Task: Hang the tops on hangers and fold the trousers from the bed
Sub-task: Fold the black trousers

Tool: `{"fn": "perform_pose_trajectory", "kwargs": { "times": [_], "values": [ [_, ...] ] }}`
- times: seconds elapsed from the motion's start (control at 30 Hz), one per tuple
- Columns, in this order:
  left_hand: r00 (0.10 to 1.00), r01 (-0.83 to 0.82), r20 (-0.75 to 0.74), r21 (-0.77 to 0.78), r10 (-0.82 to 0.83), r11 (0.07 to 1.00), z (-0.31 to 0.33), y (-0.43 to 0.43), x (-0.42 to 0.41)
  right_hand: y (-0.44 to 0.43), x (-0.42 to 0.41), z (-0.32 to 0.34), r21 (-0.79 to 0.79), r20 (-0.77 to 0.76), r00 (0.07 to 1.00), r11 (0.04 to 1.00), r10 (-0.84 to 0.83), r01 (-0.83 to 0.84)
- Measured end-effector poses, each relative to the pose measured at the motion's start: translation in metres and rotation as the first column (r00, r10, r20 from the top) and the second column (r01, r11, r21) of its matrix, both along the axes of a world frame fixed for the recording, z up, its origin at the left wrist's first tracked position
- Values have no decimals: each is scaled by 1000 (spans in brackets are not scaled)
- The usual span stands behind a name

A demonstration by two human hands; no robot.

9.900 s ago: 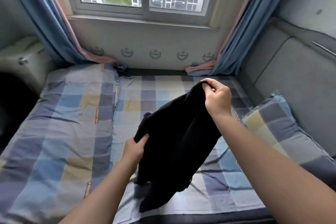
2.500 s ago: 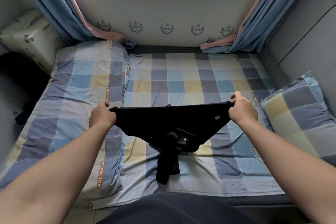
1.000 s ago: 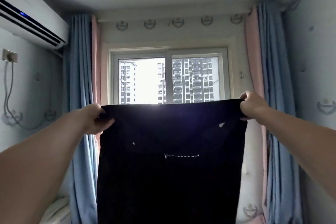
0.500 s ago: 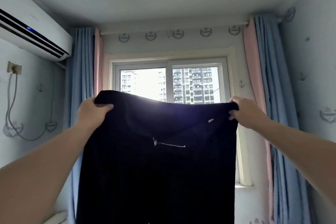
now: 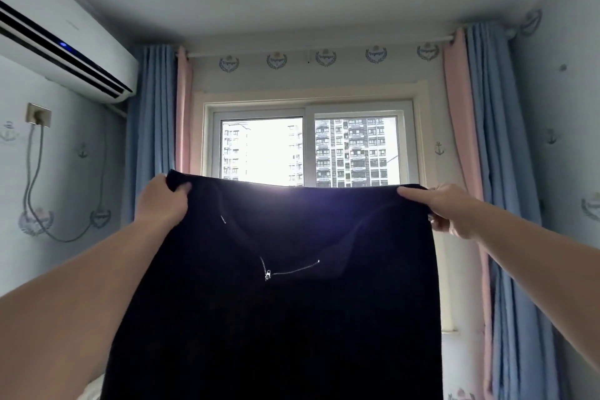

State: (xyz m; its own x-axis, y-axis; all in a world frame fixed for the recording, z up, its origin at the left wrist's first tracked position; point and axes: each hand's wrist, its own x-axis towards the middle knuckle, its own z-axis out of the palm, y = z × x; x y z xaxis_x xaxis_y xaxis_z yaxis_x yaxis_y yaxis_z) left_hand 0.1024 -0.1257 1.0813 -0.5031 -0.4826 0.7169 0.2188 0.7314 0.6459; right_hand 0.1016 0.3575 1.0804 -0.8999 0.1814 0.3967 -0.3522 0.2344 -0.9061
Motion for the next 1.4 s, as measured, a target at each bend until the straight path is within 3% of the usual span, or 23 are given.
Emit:
{"fn": "perform_pose_trajectory", "kwargs": {
  "times": [0.13, 0.23, 0.33, 0.43, 0.5, 0.6, 0.7, 0.87, 1.17, 1.27, 1.4],
  "values": [
    [985, -14, 172, -14, 16, 1000, -13, -3, -5, -8, -1, -2, -33, 246, 969, 998, -40, 50],
    [918, -51, 396, 172, -22, 984, -29, -3, -15, -15, -6, -12, -96, 406, 914, 994, -14, 57],
    [815, 31, 538, 334, -217, 942, -50, 4, -23, -23, -15, -28, -265, 466, 882, 962, 73, 60],
    [794, 81, 394, 686, -463, 723, -74, 20, -26, -38, -24, -49, -422, 399, 899, 906, 183, 3],
    [797, 161, 251, 788, -549, 595, -82, 43, -29, -50, -25, -62, -494, 347, 894, 866, 282, -82],
    [795, 313, 92, 785, -599, 536, -81, 80, -22, -66, -22, -67, -465, 321, 861, 858, 394, -219],
    [777, 407, 51, 720, -627, 562, -79, 112, -10, -82, -16, -62, -425, 319, 836, 855, 447, -295],
    [695, 563, -36, 649, -719, 511, -73, 144, 9, -109, 9, -44, -295, 338, 805, 867, 487, -401],
    [481, 748, 25, 509, -876, 425, -78, 177, 41, -147, 43, -18, -113, 199, 862, 885, 466, -452],
    [504, 779, 77, 389, -860, 492, -82, 188, 44, -153, 48, -15, -28, 182, 882, 899, 435, -437],
    [612, 732, -13, 387, -791, 561, -90, 198, 40, -149, 55, -15, 156, 105, 914, 901, 391, -404]
  ]
}}
